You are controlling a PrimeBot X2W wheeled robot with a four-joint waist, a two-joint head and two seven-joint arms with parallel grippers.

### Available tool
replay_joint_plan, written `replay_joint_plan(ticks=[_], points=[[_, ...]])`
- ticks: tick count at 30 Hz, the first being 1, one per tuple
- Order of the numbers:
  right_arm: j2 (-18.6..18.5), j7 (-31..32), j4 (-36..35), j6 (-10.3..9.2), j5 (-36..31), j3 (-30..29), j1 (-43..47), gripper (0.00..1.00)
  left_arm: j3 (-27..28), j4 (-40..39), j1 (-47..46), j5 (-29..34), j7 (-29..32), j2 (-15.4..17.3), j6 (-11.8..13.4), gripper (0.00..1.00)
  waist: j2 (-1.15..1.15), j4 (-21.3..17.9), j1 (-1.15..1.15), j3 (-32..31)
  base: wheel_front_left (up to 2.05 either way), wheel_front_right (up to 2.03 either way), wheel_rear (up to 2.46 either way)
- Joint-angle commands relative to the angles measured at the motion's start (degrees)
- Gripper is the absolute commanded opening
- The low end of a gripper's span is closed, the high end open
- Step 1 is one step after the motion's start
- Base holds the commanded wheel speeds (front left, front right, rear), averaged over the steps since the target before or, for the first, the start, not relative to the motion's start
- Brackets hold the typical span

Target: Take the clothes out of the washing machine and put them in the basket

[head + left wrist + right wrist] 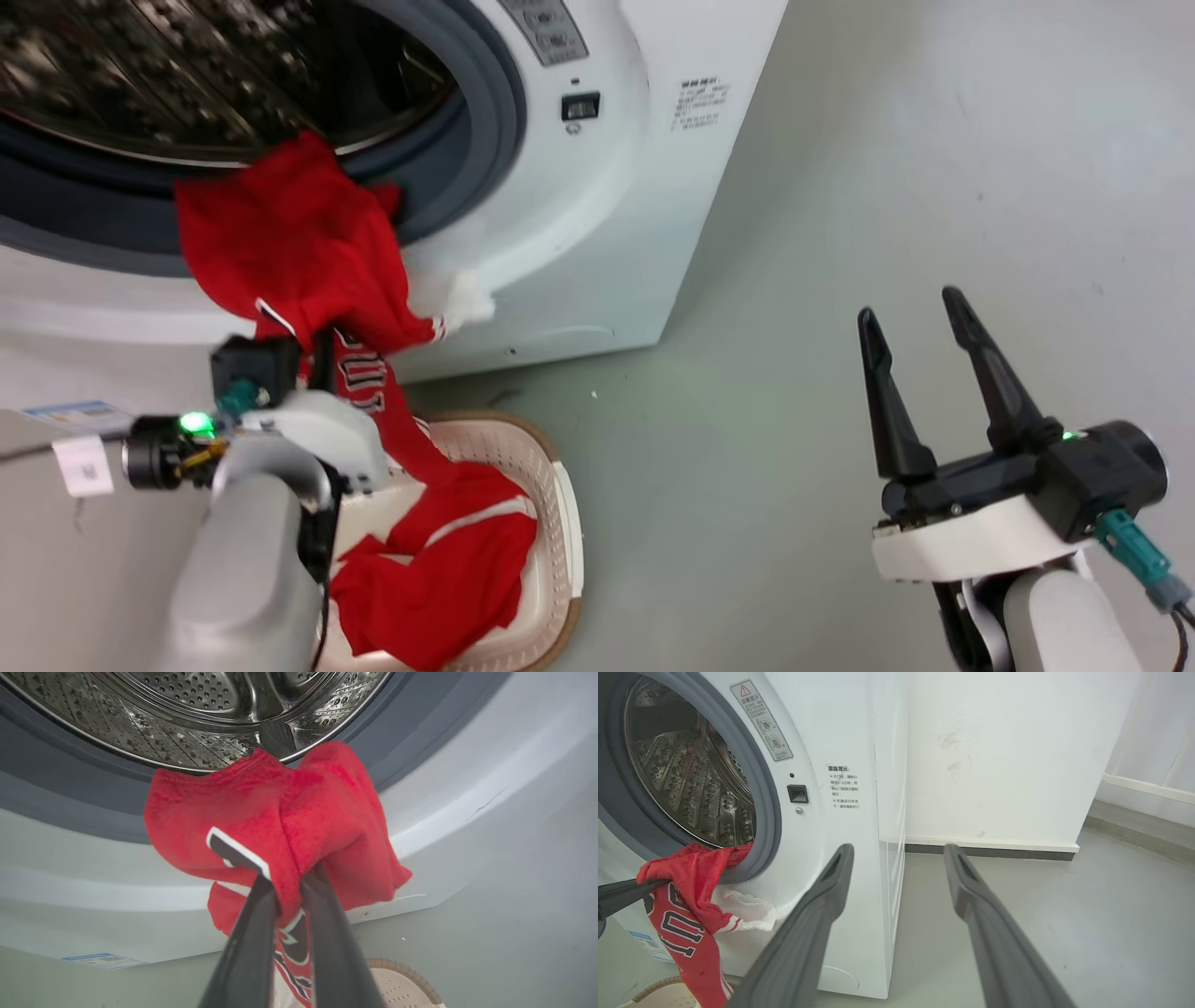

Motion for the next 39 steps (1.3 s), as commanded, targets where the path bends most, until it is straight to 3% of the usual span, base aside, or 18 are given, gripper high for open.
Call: replay_joint_plan(ticks=[1,11,20,28,39], points=[[0.1,-0.1,0.3,-0.05,-0.4,0.1,1.1,1.00,-0.1,-1.4,1.9,0.7,-0.3,-0.5,-0.2,0.00,0.00,0.8,0.00,-2.4,0.00,0.00,0.00],[0.1,-0.1,0.9,-0.05,-0.9,0.1,4.3,1.00,-2.6,-10.4,13.6,3.4,-0.3,-1.6,-2.2,0.00,0.00,2.0,0.00,-7.5,0.00,0.00,0.00],[0.1,-0.1,0.2,-0.04,-0.8,0.1,4.5,1.00,-5.2,-13.7,18.6,4.5,-0.3,-2.7,-3.5,0.00,0.00,2.5,0.00,-6.8,0.00,0.00,0.00],[0.1,-0.1,-0.9,-0.05,-0.7,0.2,1.4,1.00,-6.4,-9.2,16.4,4.6,-0.3,-2.8,-4.5,0.00,0.00,1.7,0.00,-1.2,0.00,0.00,0.00],[0.1,-0.1,-3.0,-0.04,0.2,-0.8,-4.9,1.00,-8.5,6.2,7.1,5.6,-0.3,-2.1,-5.4,0.00,0.00,0.8,0.00,10.9,0.00,0.00,0.00]])
